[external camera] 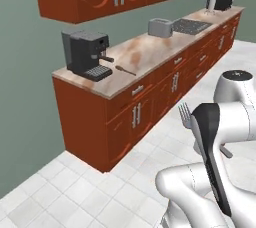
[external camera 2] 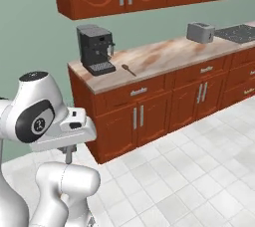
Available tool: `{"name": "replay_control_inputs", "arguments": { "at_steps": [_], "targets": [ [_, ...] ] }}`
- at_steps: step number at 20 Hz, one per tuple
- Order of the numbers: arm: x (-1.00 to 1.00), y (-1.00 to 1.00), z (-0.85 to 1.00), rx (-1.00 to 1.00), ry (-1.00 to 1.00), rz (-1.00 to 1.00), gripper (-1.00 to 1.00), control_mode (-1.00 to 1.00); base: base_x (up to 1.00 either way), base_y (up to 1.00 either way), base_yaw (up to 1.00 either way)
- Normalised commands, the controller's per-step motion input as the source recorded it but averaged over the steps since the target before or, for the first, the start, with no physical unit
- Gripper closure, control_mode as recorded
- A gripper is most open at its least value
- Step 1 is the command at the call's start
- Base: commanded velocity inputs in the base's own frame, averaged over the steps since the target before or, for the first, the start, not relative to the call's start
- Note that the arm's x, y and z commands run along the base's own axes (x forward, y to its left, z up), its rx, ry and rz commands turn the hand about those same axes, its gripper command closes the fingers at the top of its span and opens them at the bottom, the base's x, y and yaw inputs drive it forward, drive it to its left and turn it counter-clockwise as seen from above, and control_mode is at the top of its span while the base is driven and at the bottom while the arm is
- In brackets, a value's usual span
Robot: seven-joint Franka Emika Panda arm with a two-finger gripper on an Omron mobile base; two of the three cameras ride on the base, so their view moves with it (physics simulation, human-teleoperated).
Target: Take the fork and place it on the left side of the plate. Then take the spoon and place it on the right side of the plate. Make sure they're directly next to the plate.
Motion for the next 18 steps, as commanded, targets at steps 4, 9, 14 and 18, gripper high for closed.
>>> {"name": "replay_control_inputs", "arguments": {
  "at_steps": [4, 9, 14, 18],
  "targets": [
    [0.0, 0.0, 0.0, 0.0, 0.0, 0.0, 1.0, 1.0, -1.0, 0.0, -0.42],
    [0.0, 0.0, 0.0, 0.0, 0.0, 0.0, 1.0, 1.0, -1.0, -0.11, -0.39],
    [0.0, 0.0, 0.0, 0.0, 0.0, 0.0, 1.0, 1.0, -0.91, -0.54, -0.31],
    [0.0, 0.0, 0.0, 0.0, 0.0, 0.0, 1.0, 1.0, -0.76, -0.76, -0.27]
  ]
}}
